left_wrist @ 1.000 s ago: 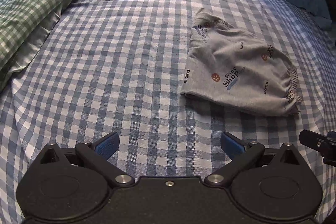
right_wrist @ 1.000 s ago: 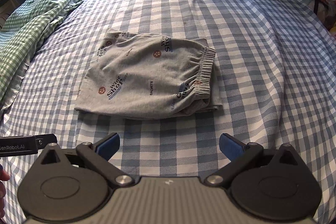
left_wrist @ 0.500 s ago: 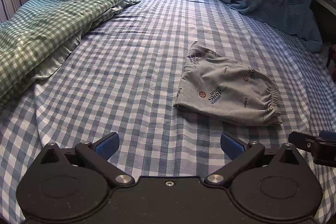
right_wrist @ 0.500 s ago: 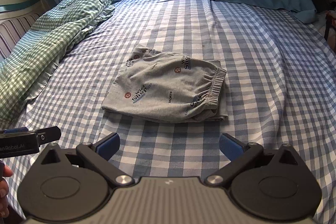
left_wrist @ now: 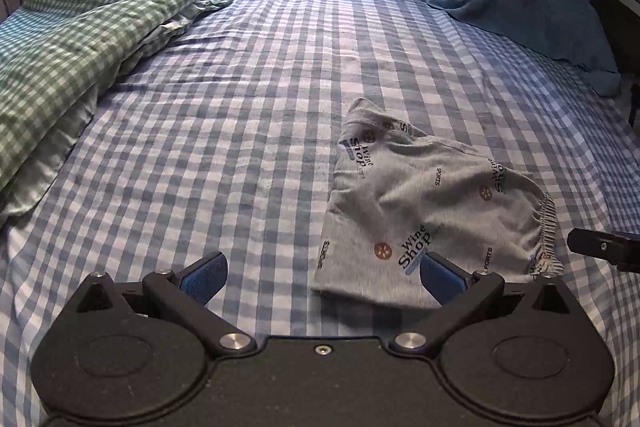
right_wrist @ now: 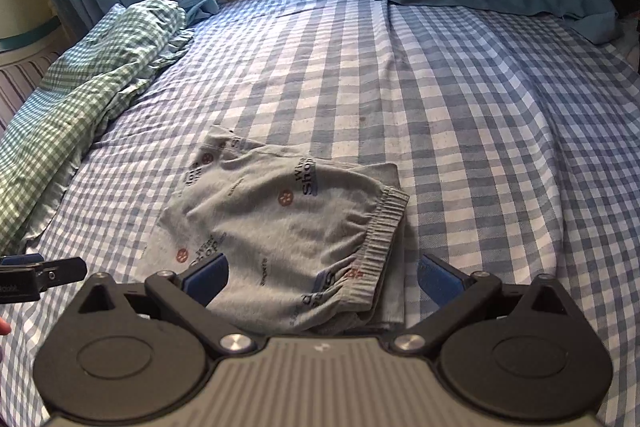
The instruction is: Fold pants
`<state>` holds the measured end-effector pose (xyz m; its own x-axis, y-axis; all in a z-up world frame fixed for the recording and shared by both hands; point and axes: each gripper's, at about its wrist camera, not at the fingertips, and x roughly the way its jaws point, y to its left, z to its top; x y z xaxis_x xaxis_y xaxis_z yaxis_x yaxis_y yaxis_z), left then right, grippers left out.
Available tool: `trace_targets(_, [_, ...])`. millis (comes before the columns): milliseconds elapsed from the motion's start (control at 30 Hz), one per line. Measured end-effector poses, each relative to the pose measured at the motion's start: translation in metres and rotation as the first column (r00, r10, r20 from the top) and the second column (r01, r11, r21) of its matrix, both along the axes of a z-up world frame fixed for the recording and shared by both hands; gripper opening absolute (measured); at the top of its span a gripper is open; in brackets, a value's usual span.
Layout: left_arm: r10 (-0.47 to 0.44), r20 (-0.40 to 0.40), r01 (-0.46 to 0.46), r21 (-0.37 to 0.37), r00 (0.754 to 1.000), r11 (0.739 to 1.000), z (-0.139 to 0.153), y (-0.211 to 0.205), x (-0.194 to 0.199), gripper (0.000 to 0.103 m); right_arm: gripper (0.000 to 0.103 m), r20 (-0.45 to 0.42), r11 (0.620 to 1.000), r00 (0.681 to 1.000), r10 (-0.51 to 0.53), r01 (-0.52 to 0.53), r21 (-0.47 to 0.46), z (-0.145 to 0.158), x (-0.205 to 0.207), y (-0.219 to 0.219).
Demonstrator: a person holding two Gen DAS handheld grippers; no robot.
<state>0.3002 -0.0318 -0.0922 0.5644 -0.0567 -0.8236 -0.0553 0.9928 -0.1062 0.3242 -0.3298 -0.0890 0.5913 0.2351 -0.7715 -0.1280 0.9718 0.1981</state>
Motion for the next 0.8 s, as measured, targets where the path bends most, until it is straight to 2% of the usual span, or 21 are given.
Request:
trace_targets(100, [-0.03, -0.026, 0.03, -0.006, 0.999, 1.0, -0.021, 0.0, 0.031, 0.102, 0.098, -0.062, 0.998, 0.997, -0.055, 0.057, 0.032, -0.028, 0.033, -0.011])
trace_targets(133, [-0.042, -0.027, 0.041, -0.013, 0.999, 0.999, -0.028, 0.001, 0.04, 0.102, 0.094, -0.072, 0.997, 0.995, -0.07, 0.072, 0.032, -0.036, 0.042, -0.014])
trace_targets(267, [-0.07, -0.065, 0.069, -0.019, 0.995, 0.997, -0.054, 0.003, 0.07, 0.095, 0.083, -0.112, 0.991, 0.987, -0.115, 0.121, 0.049, -0.06, 0.066, -0.025])
trace_targets(367, [-0.069, -0.075, 0.064, -0.059, 0.995, 0.996, -0.066, 0.008, 0.081, 0.089, 0.079, -0.14, 0.986, 0.98, -0.142, 0.152, 0.063, -0.073, 0.077, -0.03])
trace_targets(433, [-0.072, -0.091, 0.064, -0.094, 0.993, 0.993, -0.071, 0.011, 0.087, 0.08, 0.075, -0.153, 0.984, 0.977, -0.151, 0.164, 0.076, -0.078, 0.08, -0.031])
trace_targets(467, [-0.076, -0.1, 0.065, -0.114, 0.992, 0.991, -0.074, 0.012, 0.089, 0.072, 0.07, -0.158, 0.982, 0.976, -0.152, 0.167, 0.084, -0.079, 0.081, -0.03])
trace_targets(533, [-0.087, -0.122, 0.066, -0.169, 0.989, 0.983, -0.079, 0.014, 0.093, 0.054, 0.061, -0.16, 0.98, 0.975, -0.154, 0.171, 0.1, -0.079, 0.079, -0.027])
trace_targets(567, [-0.097, -0.136, 0.068, -0.203, 0.986, 0.977, -0.082, 0.014, 0.094, 0.038, 0.056, -0.16, 0.979, 0.975, -0.158, 0.175, 0.103, -0.08, 0.078, -0.027])
trace_targets(600, [-0.107, -0.157, 0.068, -0.236, 0.982, 0.969, -0.085, 0.014, 0.096, 0.03, 0.054, -0.161, 0.978, 0.974, -0.161, 0.18, 0.109, -0.079, 0.077, -0.027])
trace_targets(633, [-0.105, -0.166, 0.063, -0.236, 0.981, 0.97, -0.086, 0.013, 0.097, 0.03, 0.048, -0.162, 0.975, 0.973, -0.166, 0.186, 0.119, -0.078, 0.077, -0.026])
trace_targets(700, [-0.111, -0.17, 0.069, -0.234, 0.979, 0.97, -0.085, 0.01, 0.099, 0.016, 0.037, -0.165, 0.973, 0.972, -0.17, 0.192, 0.128, -0.076, 0.077, -0.025])
trace_targets(733, [-0.109, -0.175, 0.067, -0.232, 0.978, 0.971, -0.083, 0.009, 0.1, 0.015, 0.024, -0.165, 0.975, 0.972, -0.167, 0.188, 0.121, -0.073, 0.078, -0.023])
trace_targets(800, [-0.104, -0.175, 0.063, -0.227, 0.979, 0.972, -0.076, 0.008, 0.101, 0.013, 0.017, -0.16, 0.982, 0.975, -0.152, 0.167, 0.088, -0.066, 0.079, -0.017])
